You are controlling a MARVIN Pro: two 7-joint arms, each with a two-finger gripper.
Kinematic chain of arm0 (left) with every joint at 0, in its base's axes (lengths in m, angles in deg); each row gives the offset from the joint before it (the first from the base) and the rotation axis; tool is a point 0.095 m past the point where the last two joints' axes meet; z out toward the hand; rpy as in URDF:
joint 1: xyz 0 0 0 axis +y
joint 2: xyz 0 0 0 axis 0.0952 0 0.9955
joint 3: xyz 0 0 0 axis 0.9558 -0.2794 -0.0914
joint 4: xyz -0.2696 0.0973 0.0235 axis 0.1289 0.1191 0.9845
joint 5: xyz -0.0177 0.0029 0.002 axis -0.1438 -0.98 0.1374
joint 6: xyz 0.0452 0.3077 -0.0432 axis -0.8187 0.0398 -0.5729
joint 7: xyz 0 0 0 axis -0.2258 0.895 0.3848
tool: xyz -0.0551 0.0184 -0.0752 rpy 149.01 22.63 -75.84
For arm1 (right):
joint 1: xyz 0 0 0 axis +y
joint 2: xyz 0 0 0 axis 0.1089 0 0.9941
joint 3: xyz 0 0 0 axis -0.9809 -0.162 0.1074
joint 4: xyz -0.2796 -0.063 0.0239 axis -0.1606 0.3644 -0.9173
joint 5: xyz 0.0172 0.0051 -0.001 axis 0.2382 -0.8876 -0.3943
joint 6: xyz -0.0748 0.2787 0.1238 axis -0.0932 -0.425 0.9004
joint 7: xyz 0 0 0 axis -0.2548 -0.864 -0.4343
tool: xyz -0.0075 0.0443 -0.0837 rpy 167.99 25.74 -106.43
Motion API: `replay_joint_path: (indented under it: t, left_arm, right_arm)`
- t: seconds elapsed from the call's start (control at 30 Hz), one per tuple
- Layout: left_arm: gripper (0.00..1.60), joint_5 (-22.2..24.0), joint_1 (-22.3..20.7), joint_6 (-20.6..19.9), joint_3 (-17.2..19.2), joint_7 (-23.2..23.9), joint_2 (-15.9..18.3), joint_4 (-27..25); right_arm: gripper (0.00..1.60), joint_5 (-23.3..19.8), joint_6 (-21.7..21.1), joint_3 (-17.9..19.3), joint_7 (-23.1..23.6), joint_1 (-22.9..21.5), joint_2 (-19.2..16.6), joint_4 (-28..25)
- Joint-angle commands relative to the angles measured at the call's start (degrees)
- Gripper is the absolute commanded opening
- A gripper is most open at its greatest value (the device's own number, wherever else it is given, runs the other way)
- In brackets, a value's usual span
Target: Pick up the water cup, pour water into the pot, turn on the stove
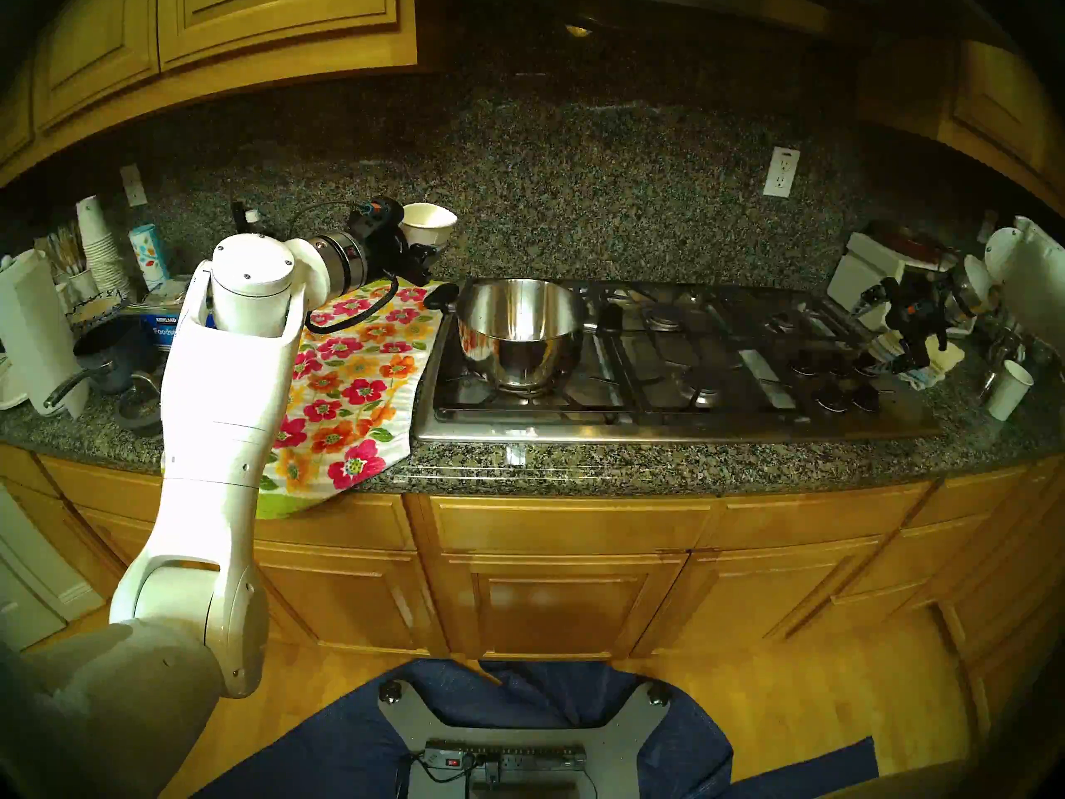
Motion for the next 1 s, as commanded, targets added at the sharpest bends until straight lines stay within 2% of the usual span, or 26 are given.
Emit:
replay_joint_path:
  t: [0.0,0.4,0.97]
  left_arm:
    - [0.60,-0.22,-3.48,0.46,-0.30,-0.38,-0.07,-2.97]
    - [0.58,-0.70,-2.29,0.85,-2.99,-0.66,-0.09,-4.90]
    - [0.58,-3.11,0.02,5.61,-6.26,-0.01,2.16,-7.02]
  right_arm:
    - [1.60,-0.08,0.14,0.44,0.30,-1.82,-0.03,0.27]
    - [1.60,-0.10,0.15,0.43,0.35,-1.85,-0.04,0.24]
    - [1.60,-0.12,0.15,0.41,0.39,-1.88,-0.06,0.21]
